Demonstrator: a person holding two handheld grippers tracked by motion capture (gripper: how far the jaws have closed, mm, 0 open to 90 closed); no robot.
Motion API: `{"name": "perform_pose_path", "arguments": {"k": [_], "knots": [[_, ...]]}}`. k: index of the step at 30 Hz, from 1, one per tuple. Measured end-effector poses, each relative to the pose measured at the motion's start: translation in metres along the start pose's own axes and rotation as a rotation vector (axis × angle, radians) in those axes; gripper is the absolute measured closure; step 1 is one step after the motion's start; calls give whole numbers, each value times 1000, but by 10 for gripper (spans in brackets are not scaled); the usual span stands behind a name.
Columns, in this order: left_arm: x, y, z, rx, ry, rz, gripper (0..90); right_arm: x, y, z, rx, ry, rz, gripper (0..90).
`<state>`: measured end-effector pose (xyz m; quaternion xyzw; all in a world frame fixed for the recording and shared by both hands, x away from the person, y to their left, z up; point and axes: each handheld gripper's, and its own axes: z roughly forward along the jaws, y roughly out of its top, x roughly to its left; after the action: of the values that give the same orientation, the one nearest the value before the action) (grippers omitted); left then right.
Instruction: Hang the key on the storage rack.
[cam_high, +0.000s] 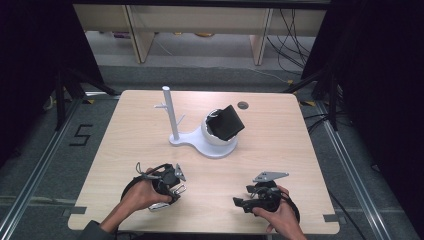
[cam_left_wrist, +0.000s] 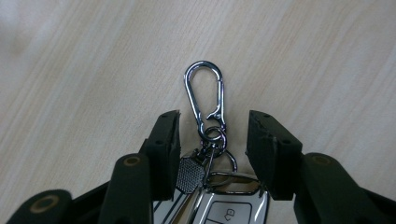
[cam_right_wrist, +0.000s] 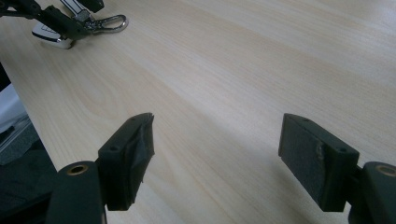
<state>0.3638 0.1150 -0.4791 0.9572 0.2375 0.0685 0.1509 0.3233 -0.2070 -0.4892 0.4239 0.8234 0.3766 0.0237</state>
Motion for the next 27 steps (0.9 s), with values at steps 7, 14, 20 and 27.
{"name": "perform_pose_path", "arguments": {"k": [7,14,20,27], "knots": [[2,8,4,80,-8,29,619,0,0,0,-3,0,-3,285],[1,17,6,161,-25,44,682,2,-1,2,6,8,1,288],[0,25,8,207,-22,60,712,1,-1,2,4,13,-15,288],[0,26,8,229,-26,89,742,1,-1,2,5,15,-4,288]]}}
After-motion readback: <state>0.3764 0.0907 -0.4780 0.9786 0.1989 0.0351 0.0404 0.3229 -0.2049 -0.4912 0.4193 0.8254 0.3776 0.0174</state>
